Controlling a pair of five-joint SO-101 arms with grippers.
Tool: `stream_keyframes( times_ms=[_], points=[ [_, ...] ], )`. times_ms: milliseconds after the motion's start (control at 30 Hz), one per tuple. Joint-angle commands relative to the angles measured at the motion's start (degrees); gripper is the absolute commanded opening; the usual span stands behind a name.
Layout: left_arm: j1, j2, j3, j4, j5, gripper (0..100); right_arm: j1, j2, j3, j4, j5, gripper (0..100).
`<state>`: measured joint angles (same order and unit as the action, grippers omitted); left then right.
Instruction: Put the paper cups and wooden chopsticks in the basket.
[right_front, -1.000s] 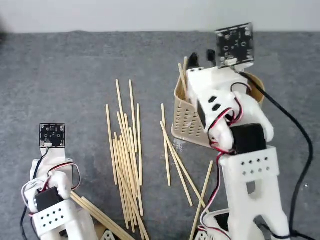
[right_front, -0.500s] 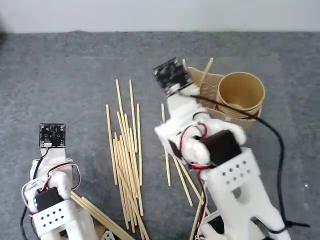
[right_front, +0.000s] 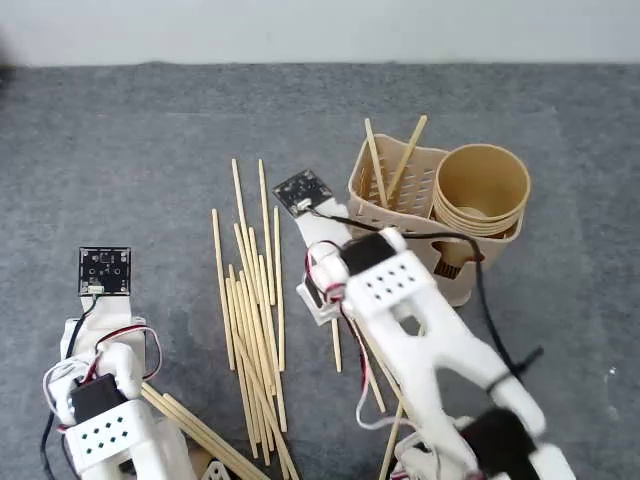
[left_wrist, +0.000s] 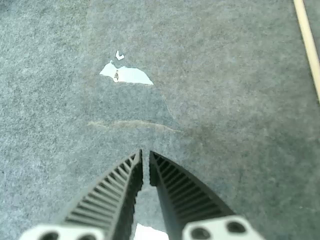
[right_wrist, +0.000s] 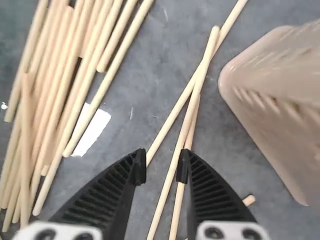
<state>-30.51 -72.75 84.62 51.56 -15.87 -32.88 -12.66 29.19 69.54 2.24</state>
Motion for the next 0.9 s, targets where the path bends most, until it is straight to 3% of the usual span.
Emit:
stream_keyframes(
  times_ms=[0,200,367,633,867],
  points=[
    [-0.09,-0.53,-0.22,-1.23,-0.7,3,-0.48,4.35,-0.53,-3.47,0.35,12.7],
    [-0.09,-0.53,-0.22,-1.23,-0.7,3,2.59,13.23,-6.24,-3.91,0.26,13.0],
    [-0.09,-0.53,-0.22,-1.23,-0.7,3,4.7,20.0,-9.76,-2.95,0.26,22.2],
    [-0.09,-0.53,-0.22,-1.23,-0.7,3,4.35,25.27,-13.19,-1.63,0.18,22.4],
    [-0.09,-0.53,-0.22,-1.23,-0.7,3,2.07,28.7,-13.36,-1.89,0.62,3.5]
  ],
)
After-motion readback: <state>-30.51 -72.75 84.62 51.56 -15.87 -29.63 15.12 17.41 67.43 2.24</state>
